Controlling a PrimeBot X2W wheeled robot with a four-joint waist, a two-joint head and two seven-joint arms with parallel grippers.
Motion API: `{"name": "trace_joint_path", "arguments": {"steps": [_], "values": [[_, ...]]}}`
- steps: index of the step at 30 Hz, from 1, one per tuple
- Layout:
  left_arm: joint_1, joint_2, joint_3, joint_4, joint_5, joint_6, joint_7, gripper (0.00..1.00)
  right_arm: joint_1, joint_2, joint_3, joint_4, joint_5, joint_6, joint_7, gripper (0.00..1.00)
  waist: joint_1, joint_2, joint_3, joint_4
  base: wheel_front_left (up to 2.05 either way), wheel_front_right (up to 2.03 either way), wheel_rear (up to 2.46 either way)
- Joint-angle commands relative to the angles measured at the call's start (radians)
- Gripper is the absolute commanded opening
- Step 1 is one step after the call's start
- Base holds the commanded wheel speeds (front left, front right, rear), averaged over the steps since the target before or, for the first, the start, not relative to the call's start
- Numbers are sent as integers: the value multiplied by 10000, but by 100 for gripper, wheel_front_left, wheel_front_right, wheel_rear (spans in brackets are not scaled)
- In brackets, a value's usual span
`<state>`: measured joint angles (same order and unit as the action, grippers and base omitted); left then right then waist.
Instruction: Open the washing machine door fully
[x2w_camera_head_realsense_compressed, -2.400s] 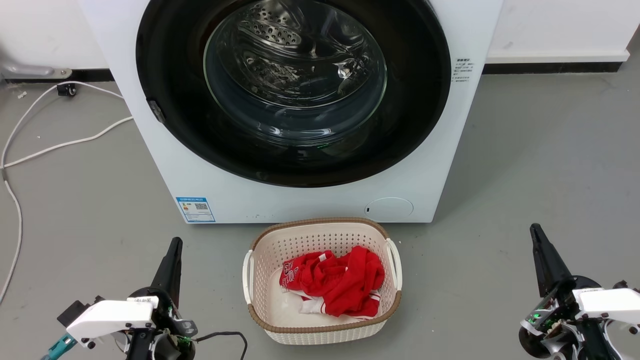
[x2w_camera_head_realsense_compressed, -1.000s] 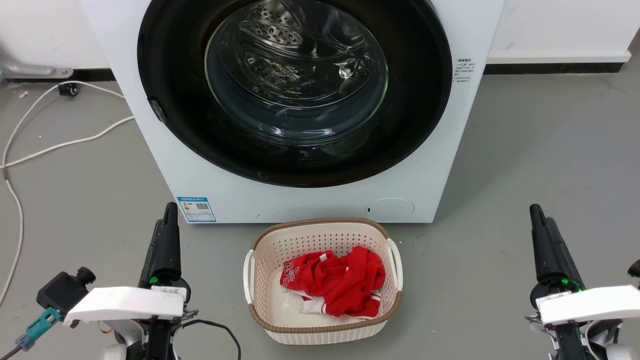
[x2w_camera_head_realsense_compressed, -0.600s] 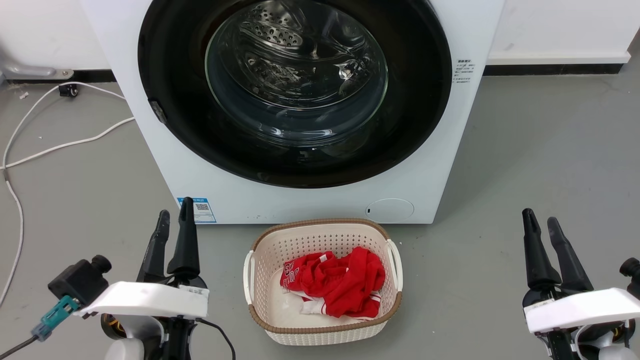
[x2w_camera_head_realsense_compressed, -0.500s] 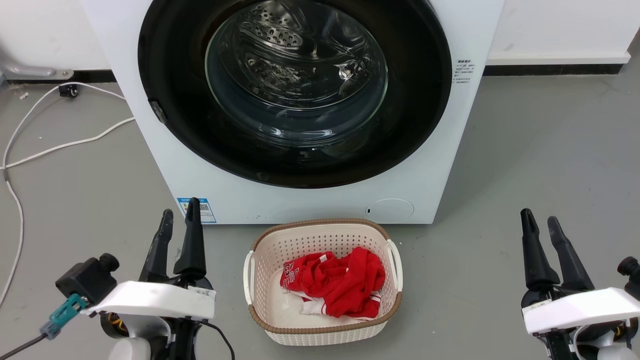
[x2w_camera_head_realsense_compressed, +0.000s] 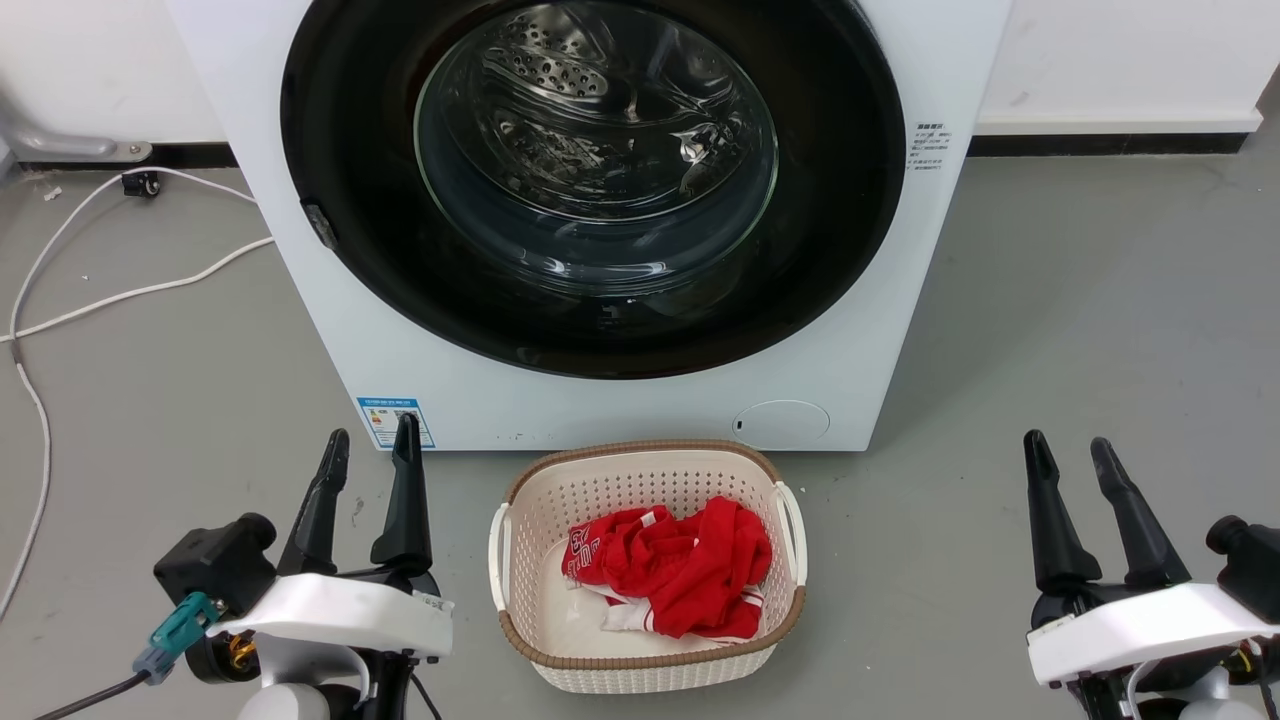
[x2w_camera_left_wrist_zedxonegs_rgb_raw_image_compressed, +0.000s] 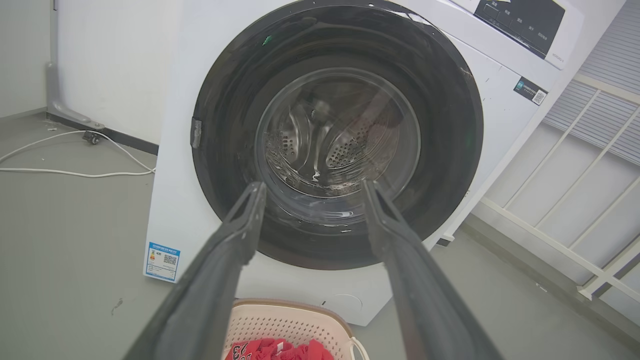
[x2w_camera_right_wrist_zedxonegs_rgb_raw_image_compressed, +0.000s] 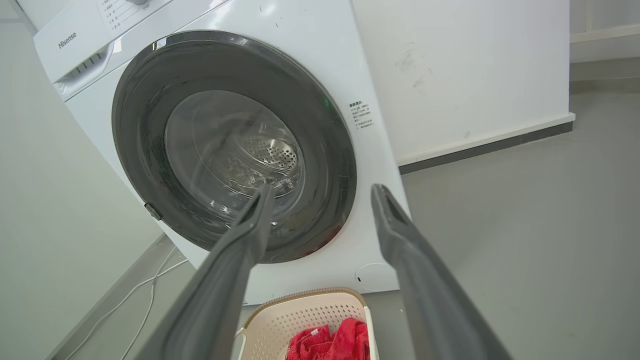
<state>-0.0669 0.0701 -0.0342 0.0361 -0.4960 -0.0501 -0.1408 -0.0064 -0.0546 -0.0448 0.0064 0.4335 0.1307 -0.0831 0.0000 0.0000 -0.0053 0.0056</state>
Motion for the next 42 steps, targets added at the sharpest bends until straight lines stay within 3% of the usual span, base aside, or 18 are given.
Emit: {"name": "trace_joint_path", "arguments": {"steps": [1,42], "values": [[-44,82,-78,-74,322,83,-107,100,30,19,0,-138,-377,1,-6,100,0,0,-2,5,0,0,0],[191,294,-665,83,3645,686,-994,100,287,52,12,-229,-3620,-1,-188,100,0,0,4,93,0,0,0]]}}
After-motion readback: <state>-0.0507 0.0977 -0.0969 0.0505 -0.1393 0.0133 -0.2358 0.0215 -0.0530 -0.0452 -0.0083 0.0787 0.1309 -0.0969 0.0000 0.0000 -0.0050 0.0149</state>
